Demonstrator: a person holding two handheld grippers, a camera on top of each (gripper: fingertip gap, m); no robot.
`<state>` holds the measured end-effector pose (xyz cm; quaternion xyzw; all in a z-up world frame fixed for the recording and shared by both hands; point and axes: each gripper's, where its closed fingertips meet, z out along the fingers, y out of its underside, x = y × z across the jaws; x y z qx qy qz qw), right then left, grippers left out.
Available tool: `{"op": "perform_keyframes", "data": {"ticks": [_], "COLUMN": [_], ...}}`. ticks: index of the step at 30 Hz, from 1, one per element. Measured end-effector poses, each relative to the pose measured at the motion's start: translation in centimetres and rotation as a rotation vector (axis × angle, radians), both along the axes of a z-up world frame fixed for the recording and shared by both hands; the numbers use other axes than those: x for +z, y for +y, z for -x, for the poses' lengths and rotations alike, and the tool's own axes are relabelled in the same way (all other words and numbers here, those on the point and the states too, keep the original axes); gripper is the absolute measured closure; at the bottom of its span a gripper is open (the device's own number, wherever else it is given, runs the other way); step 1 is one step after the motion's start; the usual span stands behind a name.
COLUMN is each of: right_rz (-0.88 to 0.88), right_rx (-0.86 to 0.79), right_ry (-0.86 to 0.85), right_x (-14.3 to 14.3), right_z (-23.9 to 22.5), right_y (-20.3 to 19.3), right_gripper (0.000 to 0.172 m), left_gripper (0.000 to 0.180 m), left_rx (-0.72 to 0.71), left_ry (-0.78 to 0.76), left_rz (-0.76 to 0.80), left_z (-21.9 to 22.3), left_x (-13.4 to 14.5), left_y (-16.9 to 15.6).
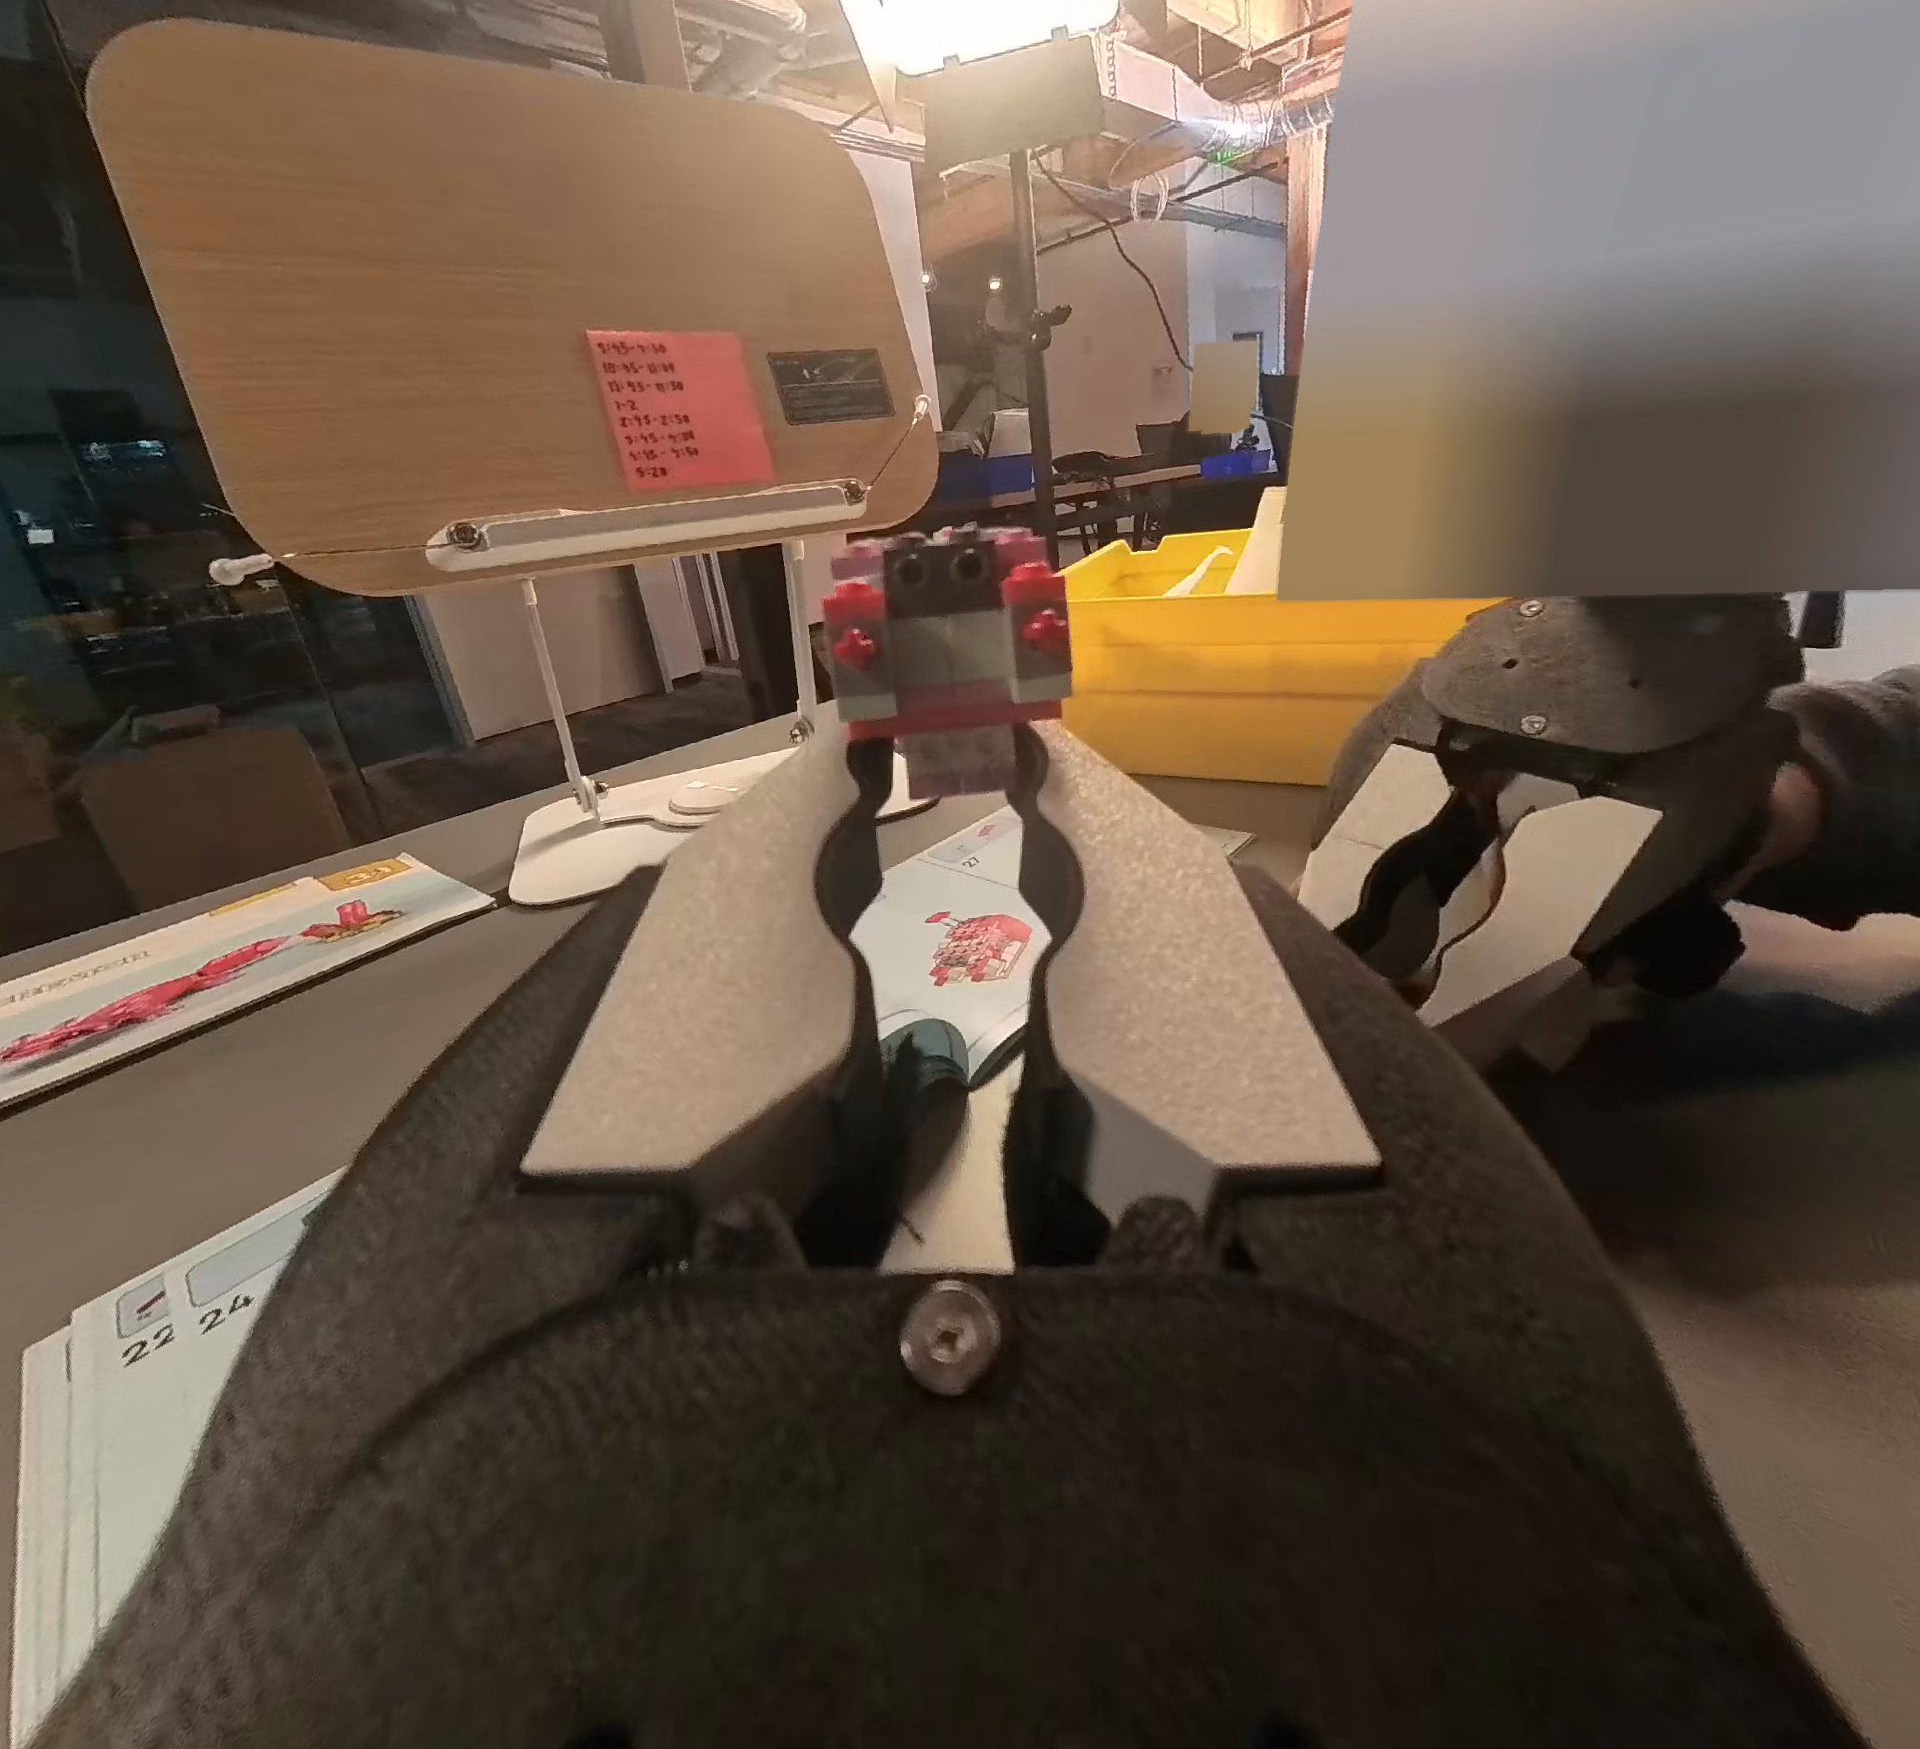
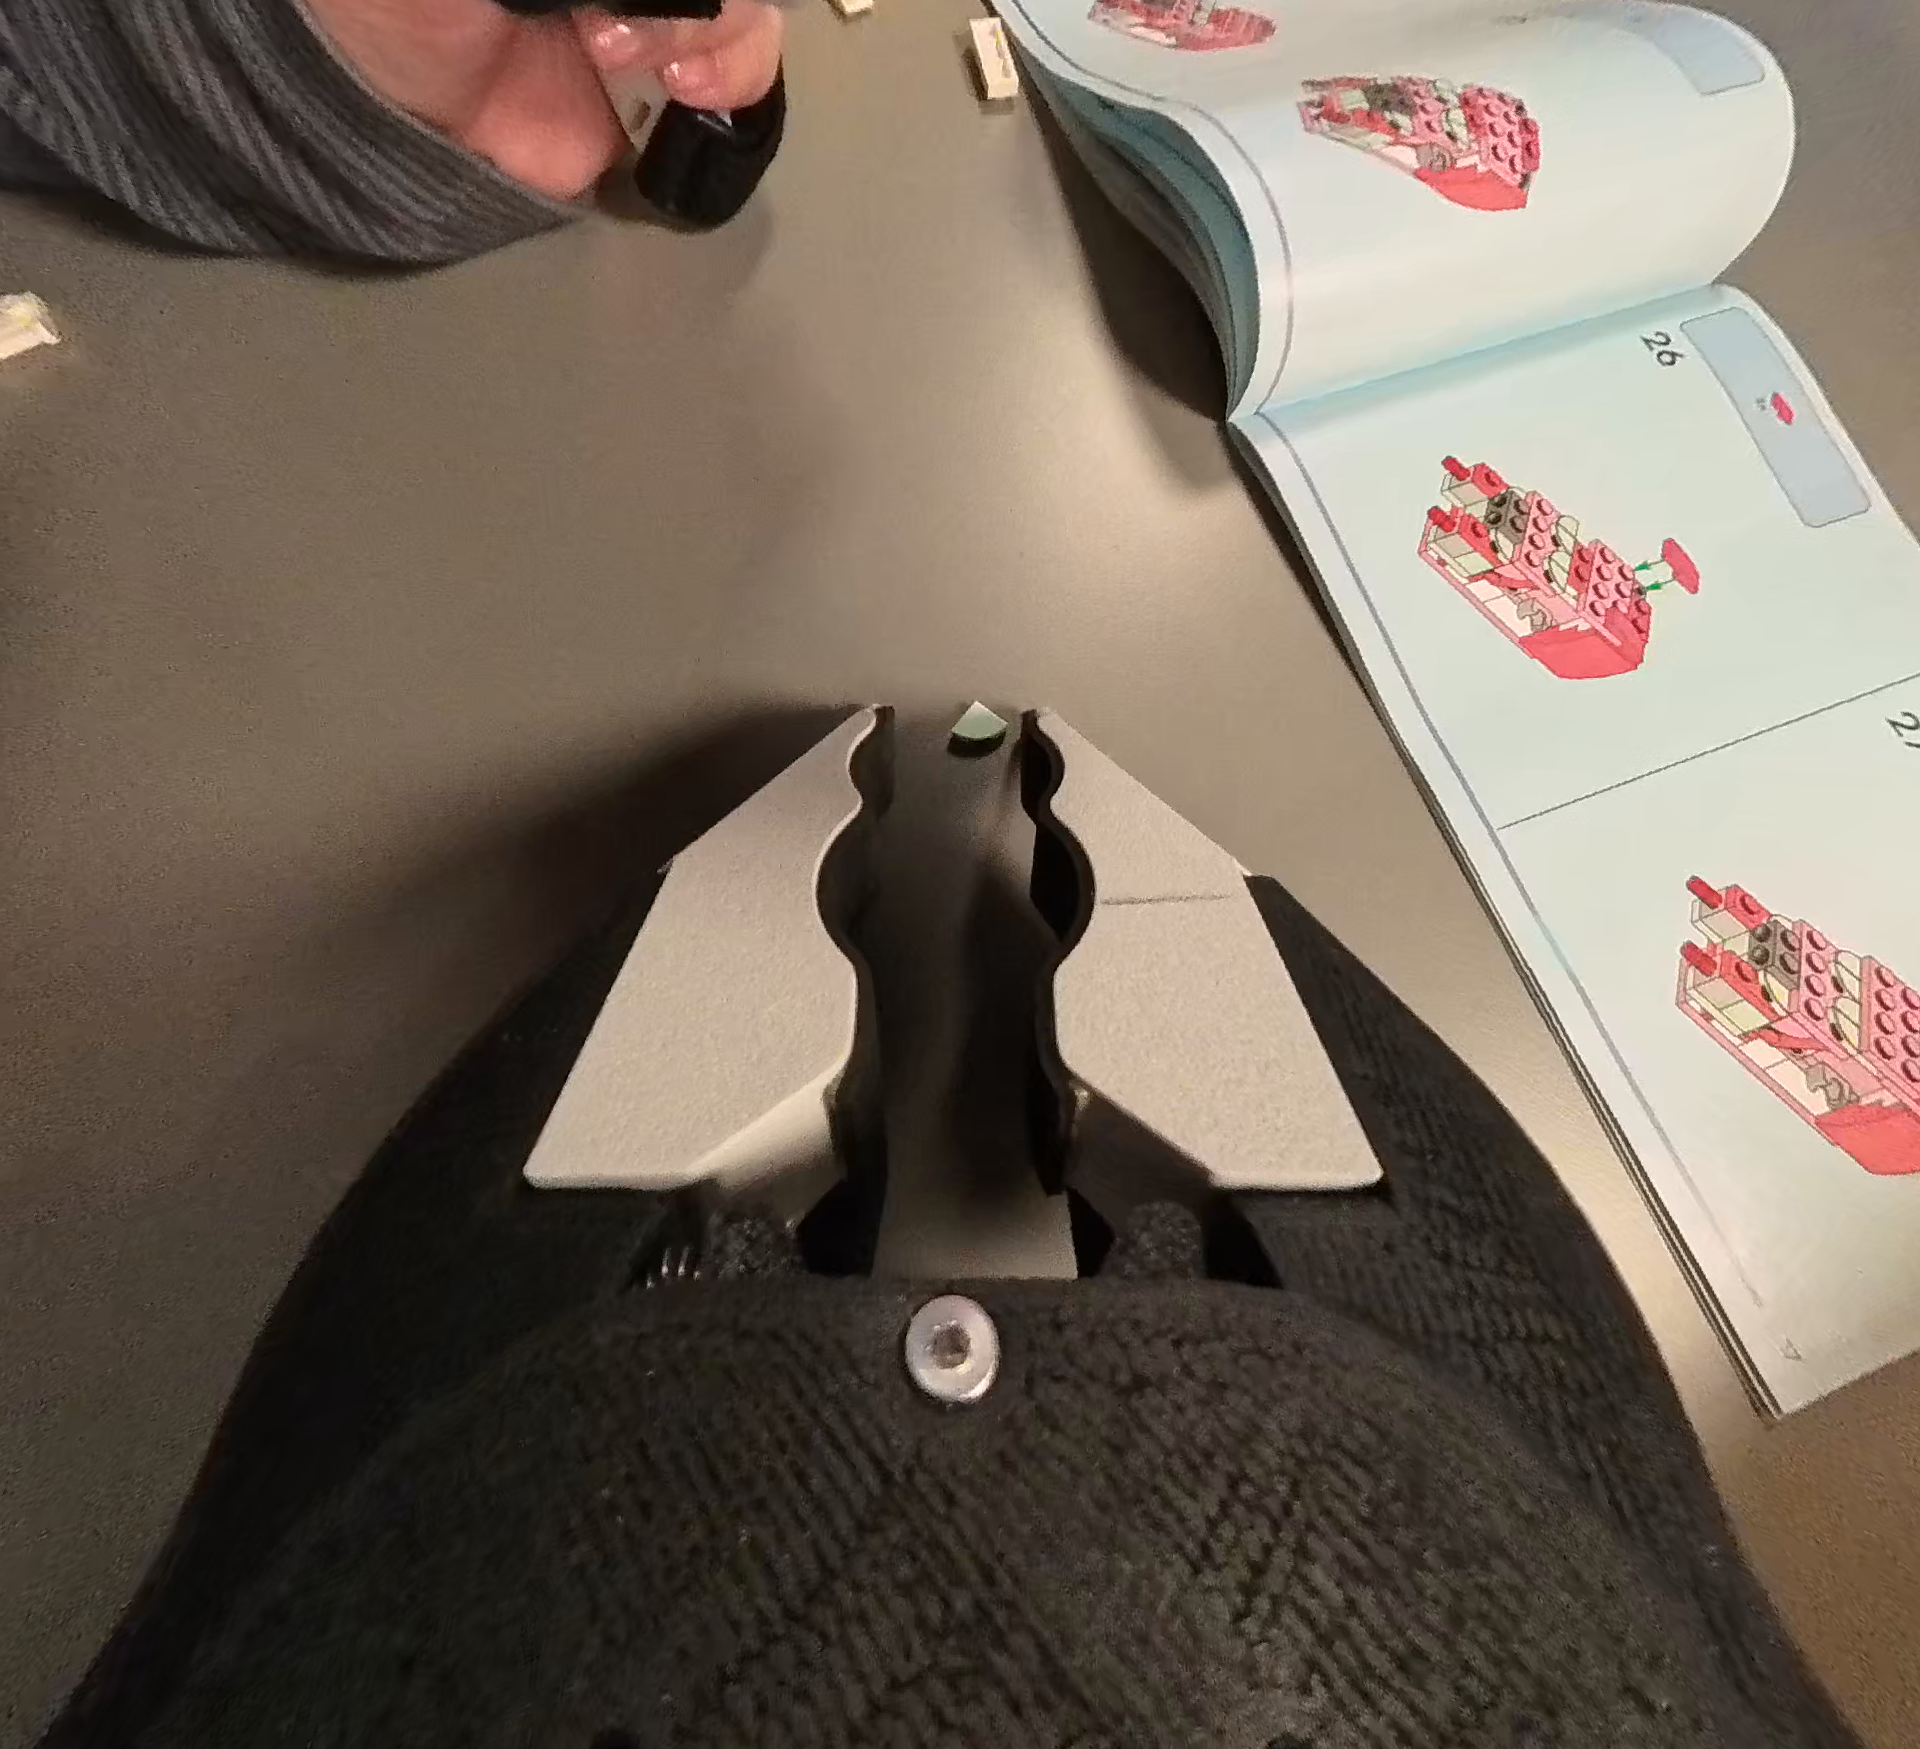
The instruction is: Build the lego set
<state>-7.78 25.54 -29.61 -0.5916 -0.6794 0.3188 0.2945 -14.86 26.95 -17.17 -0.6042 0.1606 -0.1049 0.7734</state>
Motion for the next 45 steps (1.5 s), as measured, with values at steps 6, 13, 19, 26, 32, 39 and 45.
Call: {"op": "perform_keyframes", "data": {"ticks": [6, 13, 19, 26, 32, 39, 45], "right_rz": [-0.006, 0.011, 0.055, 0.066, 0.061, 0.070, 0.064], "right_rx": [0.019, 0.033, 0.068, 0.058, 0.057, 0.058, 0.038], "right_ry": [0.000, -0.003, -0.008, -0.007, -0.006, -0.007, -0.007], "right_x": [0.0, 0.0, 0.0, 0.0, 0.0, 0.1, 0.0], "right_z": [-0.1, -0.2, -0.4, -0.5, -0.4, -0.3, -0.1], "right_y": [-0.3, -0.6, -1.4, -1.4, -1.4, -1.5, -1.4], "right_gripper": [0.155, 0.162, 0.169, 0.165, 0.164, 0.165, 0.167], "left_gripper": [0.160, 0.160, 0.160, 0.160, 0.160, 0.160, 0.160], "left_rx": [-0.007, -0.009, -0.015, -0.020, -0.023, -0.024, -0.029], "left_ry": [0.001, 0.008, 0.008, 0.004, 0.009, 0.015, 0.022], "left_rz": [0.007, 0.008, 0.015, 0.023, 0.025, 0.025, 0.026], "left_z": [-0.2, -0.3, -0.3, -0.4, -0.5, -0.6, -0.7], "left_x": [-0.1, -0.2, -0.3, -0.4, -0.4, -0.4, -0.5], "left_y": [0.0, 0.0, 0.1, 0.1, 0.2, 0.2, 0.2]}}
